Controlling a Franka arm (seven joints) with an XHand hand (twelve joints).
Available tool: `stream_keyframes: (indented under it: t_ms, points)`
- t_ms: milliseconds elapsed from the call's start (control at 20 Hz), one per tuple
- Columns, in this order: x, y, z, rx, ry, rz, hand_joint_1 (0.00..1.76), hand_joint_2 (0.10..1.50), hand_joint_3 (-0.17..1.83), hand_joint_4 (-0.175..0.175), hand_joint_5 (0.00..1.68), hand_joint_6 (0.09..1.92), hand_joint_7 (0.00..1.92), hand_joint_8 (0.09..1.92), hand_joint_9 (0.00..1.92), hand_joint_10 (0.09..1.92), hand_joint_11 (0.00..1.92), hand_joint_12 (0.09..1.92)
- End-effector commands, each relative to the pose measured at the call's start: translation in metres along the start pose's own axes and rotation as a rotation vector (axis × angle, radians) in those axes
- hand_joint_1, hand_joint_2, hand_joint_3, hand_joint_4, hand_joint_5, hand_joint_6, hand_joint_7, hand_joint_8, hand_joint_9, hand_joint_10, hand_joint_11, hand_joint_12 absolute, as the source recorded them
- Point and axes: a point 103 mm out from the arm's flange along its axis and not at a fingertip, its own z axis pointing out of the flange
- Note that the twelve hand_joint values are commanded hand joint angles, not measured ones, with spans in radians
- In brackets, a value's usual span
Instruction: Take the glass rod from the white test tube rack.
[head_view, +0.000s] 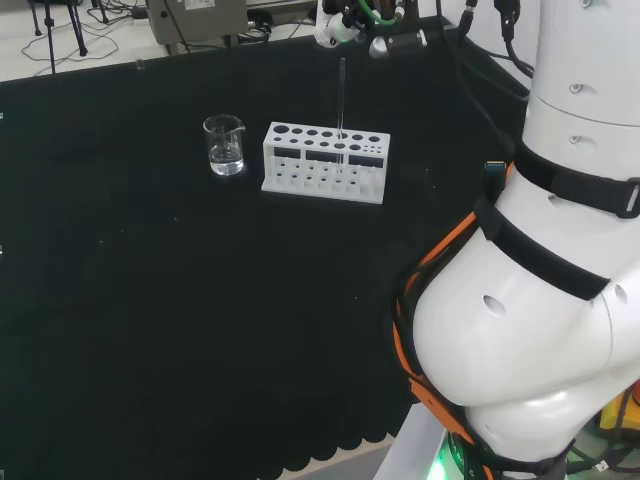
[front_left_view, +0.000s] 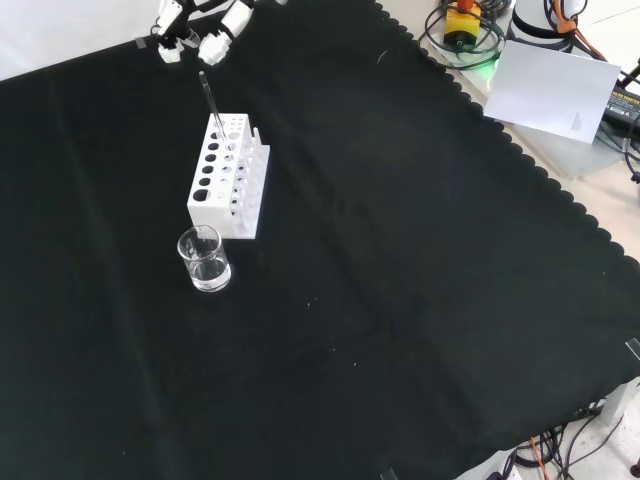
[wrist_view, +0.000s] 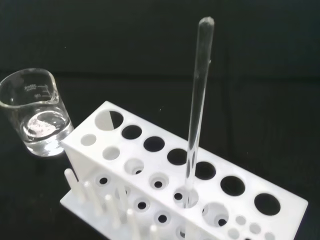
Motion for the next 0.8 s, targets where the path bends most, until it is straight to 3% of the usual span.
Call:
stream_keyframes:
  t_ms: [50, 550, 800]
  points:
    - [0.008, 0.001, 0.002, 0.007, -0.013, -0.012, 0.67, 1.25, -0.17, -0.175, 0.36, 0.89, 0.75, 1.01, 1.09, 1.00, 0.92, 1.28]
    - [-0.016, 0.007, 0.028, 0.017, 0.012, 0.020, 0.68, 1.25, -0.17, -0.175, 0.38, 0.90, 0.77, 1.02, 1.10, 1.02, 0.94, 1.28]
    - [-0.014, 0.011, 0.030, 0.036, 0.011, 0.024, 0.68, 1.25, -0.17, -0.175, 0.40, 0.90, 0.80, 1.03, 1.11, 1.03, 0.96, 1.28]
